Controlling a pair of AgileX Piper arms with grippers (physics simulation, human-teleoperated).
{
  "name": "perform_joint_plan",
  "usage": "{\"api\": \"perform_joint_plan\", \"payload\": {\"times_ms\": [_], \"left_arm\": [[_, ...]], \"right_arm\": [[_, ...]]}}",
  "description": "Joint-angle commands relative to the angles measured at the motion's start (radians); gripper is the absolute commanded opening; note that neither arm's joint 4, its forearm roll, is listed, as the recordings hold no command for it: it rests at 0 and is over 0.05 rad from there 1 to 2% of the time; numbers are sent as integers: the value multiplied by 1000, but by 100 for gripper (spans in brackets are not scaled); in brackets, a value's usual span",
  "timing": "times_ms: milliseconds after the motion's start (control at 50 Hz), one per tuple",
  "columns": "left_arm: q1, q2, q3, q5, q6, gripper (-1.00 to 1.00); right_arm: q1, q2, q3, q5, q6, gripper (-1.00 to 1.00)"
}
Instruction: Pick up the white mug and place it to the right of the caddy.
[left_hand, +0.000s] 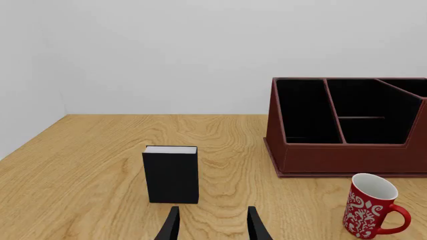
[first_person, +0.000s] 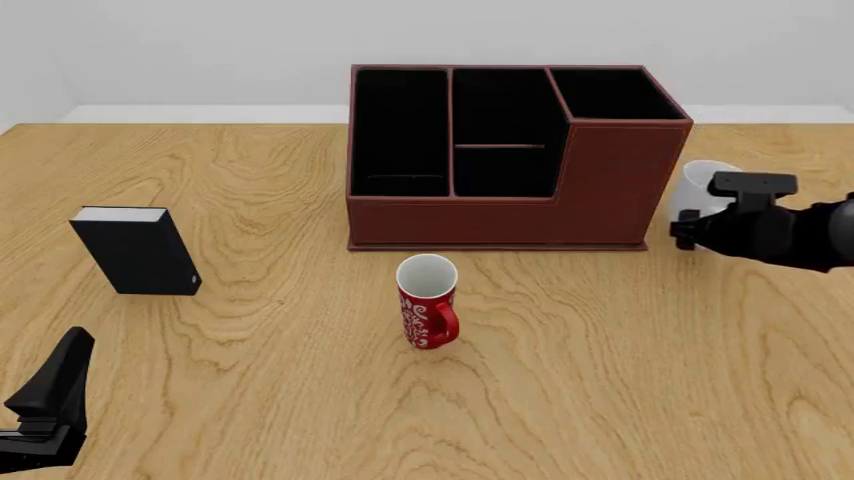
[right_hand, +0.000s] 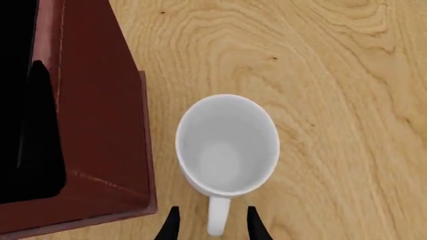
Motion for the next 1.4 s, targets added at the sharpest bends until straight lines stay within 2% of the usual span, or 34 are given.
{"api": "perform_joint_plan", "payload": {"times_ms": [20, 280, 680, 1400], "left_arm": [[0, 0, 0, 0, 0, 100], [0, 0, 0, 0, 0, 100], [0, 0, 0, 0, 0, 100], [0, 0, 0, 0, 0, 100]], "right_arm": [[-4, -40, 31, -7, 6, 100], [-6, -64, 55, -18, 9, 100], [4, -153, 108, -27, 48, 100], [-4, -218, 166, -58, 50, 100]]}}
